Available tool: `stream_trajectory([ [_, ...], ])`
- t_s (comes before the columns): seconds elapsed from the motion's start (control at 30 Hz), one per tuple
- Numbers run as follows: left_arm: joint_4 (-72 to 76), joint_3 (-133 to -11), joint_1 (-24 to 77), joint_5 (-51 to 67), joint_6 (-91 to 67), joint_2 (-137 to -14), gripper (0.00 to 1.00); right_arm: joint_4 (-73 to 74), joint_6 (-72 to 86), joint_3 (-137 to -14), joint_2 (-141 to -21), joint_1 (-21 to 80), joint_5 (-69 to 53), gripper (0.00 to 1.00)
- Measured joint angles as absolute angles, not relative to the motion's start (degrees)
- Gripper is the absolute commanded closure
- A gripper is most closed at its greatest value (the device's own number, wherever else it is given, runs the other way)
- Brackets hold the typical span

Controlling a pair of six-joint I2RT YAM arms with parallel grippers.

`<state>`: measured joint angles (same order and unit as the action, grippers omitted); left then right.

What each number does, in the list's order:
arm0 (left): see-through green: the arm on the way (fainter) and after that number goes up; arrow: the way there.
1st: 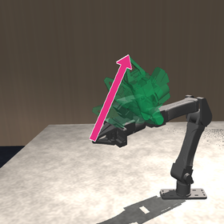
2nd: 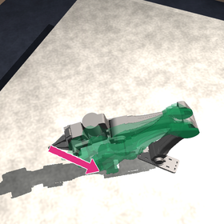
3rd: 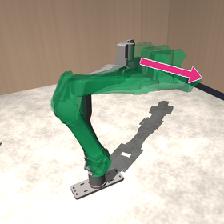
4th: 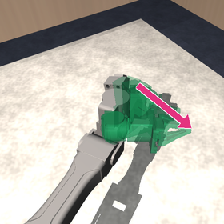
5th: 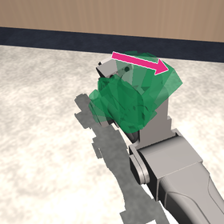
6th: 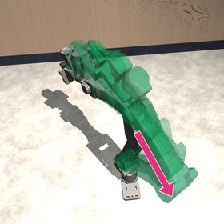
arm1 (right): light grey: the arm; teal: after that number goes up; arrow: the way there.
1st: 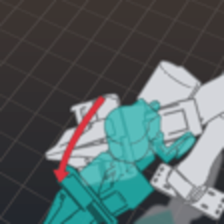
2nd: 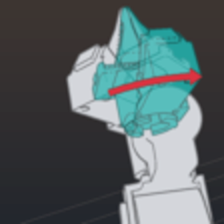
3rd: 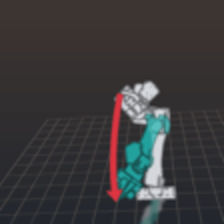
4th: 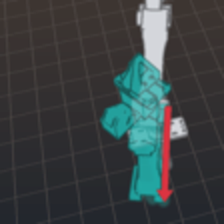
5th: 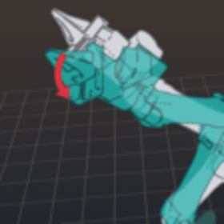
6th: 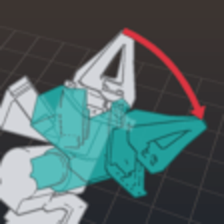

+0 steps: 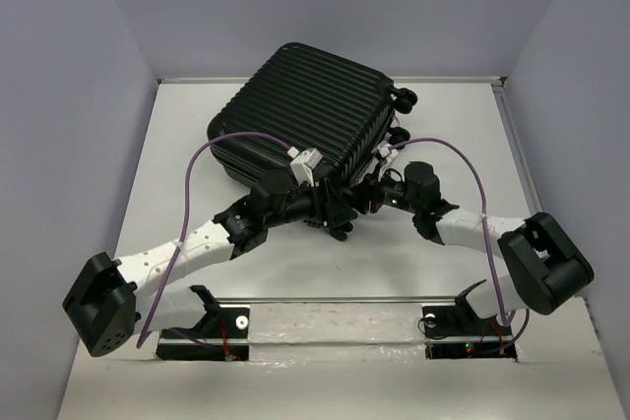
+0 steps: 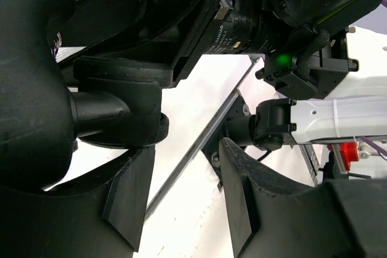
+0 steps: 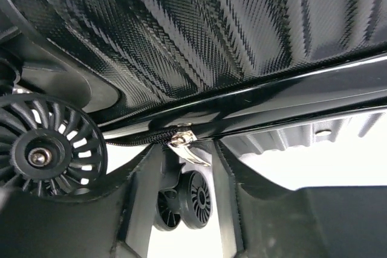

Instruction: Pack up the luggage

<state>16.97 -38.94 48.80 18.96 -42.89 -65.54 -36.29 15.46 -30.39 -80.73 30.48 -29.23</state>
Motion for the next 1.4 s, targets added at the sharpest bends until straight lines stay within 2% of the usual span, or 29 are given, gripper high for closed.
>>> stream_trajectory([
  [0.07, 16.9, -38.9, 48.8, 18.8, -42.9, -65.5, 0.42, -37.2, 15.9, -30.5, -81.6, 30.5, -29.9, 0.69],
  [0.1, 16.8, -38.9, 48.8, 18.7, -42.9, -65.5, 0.42, -37.6, 16.1, -30.6, -82.1, 30.5, -30.2, 0.7],
  [0.17, 16.6, -38.9, 48.8, 18.4, -42.9, -65.5, 0.42, -38.5, 16.5, -30.7, -83.1, 30.5, -30.5, 0.84],
  [0.23, 16.5, -38.9, 48.8, 18.2, -42.9, -65.5, 0.43, -39.6, 17.2, -30.7, -83.9, 30.5, -31.0, 0.93],
  [0.6, 13.5, -42.2, 49.3, 16.9, -40.9, -68.0, 0.51, -47.4, 22.4, -26.6, -83.9, 32.7, -27.4, 0.93],
  [0.77, 8.9, -50.7, 50.2, 18.3, -39.1, -74.4, 0.54, -53.1, 26.9, -20.9, -81.3, 37.4, -21.6, 0.93],
  [0.97, 10.3, -65.7, 49.8, 16.8, -36.3, -83.6, 0.58, -57.4, 35.6, -16.4, -78.5, 45.0, -12.5, 0.93],
  [1.1, 11.3, -75.2, 48.6, 14.6, -35.5, -89.6, 0.57, -61.0, 38.3, -13.5, -77.9, 51.7, -8.8, 0.93],
  [1.27, 6.0, -94.4, 48.4, 16.4, -34.2, -100.3, 0.56, -68.5, 41.4, -11.5, -81.6, 55.1, -5.4, 0.93],
  [1.37, 3.8, -95.3, 48.4, 16.5, -32.7, -99.9, 0.47, -68.6, 42.2, -12.3, -82.6, 55.7, -3.5, 0.93],
  [1.4, 3.6, -91.5, 48.4, 15.8, -32.0, -97.1, 0.46, -67.9, 42.3, -12.8, -82.6, 55.8, -3.2, 0.93],
])
